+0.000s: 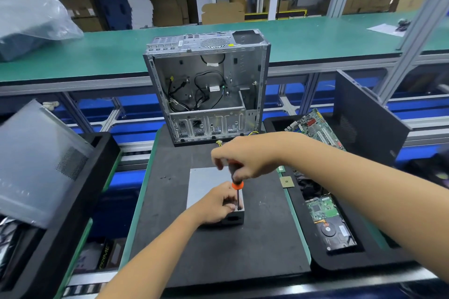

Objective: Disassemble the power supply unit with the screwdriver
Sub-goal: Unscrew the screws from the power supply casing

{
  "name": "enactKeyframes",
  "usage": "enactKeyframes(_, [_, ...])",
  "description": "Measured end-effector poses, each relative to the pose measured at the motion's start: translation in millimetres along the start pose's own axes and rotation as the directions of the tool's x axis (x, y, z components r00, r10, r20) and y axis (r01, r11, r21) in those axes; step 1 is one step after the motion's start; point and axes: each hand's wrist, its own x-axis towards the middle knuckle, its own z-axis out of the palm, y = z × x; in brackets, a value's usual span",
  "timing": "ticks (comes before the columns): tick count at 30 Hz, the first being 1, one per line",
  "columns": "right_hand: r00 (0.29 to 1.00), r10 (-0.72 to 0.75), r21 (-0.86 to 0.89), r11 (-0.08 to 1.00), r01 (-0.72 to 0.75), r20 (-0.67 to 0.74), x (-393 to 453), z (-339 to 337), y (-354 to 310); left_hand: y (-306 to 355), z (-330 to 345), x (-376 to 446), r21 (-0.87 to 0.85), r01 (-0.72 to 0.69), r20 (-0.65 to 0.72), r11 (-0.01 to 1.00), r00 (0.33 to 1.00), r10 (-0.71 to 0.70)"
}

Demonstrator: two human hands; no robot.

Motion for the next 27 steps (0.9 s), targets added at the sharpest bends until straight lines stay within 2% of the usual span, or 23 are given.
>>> enactKeyframes(2, [0.999, -0.038, 0.091, 0.995, 0.038, -0.005, -3.2, -1.0, 0.7, 0.6, 0.1, -0.3, -0.001, 0.001, 0.004, 1.0, 1.0, -0.001])
enactKeyframes(4, [0.999, -0.038, 0.085, 0.996, 0.04, -0.027, -3.9, 1.7, 0.8, 1.4, 0.2, -0.3, 0.002, 0.003, -0.002, 1.0, 1.0, -0.003])
enactKeyframes(9, [0.989, 0.124, -0.212, 0.967, -0.139, -0.083, 3.8, 9.6, -0.2, 5.6, 0.3, -2.1, -0.019, -0.002, -0.015, 1.0, 1.0, 0.001])
enactKeyframes(11, [0.99, 0.098, -0.155, 0.982, -0.112, -0.101, 5.1, 10.5, 0.5, 5.6, 0.7, -2.0, -0.031, 0.002, -0.015, 1.0, 1.0, -0.002])
enactKeyframes(15, [0.998, 0.042, 0.05, 0.998, -0.04, -0.038, -2.8, 5.4, 0.6, 6.0, 0.7, -1.9, -0.025, 0.003, -0.023, 1.0, 1.0, -0.004])
enactKeyframes(17, [0.997, 0.036, 0.065, 0.997, -0.032, -0.061, -4.3, 5.4, -0.4, 4.4, 1.3, -1.2, -0.025, 0.011, -0.019, 1.0, 1.0, -0.012])
enactKeyframes(20, [0.989, 0.125, -0.037, 0.991, -0.128, -0.084, -1.3, 8.2, -1.8, 4.2, 1.3, -1.0, -0.035, 0.023, -0.01, 0.999, 1.0, -0.023])
enactKeyframes(23, [0.98, 0.192, -0.275, 0.941, -0.197, -0.046, 3.6, 7.4, -1.0, 4.3, 1.8, -1.5, -0.048, 0.036, -0.011, 0.998, 0.999, -0.037])
enactKeyframes(24, [0.984, 0.172, -0.235, 0.956, -0.175, -0.034, 3.7, 6.1, -0.1, 4.2, 1.9, -1.2, -0.045, 0.037, -0.007, 0.998, 0.999, -0.037])
enactKeyframes(27, [0.997, 0.049, 0.054, 0.997, -0.047, -0.051, -0.7, -1.9, 2.8, 5.7, 0.4, -1.2, -0.053, 0.03, -0.001, 0.998, 1.0, -0.03])
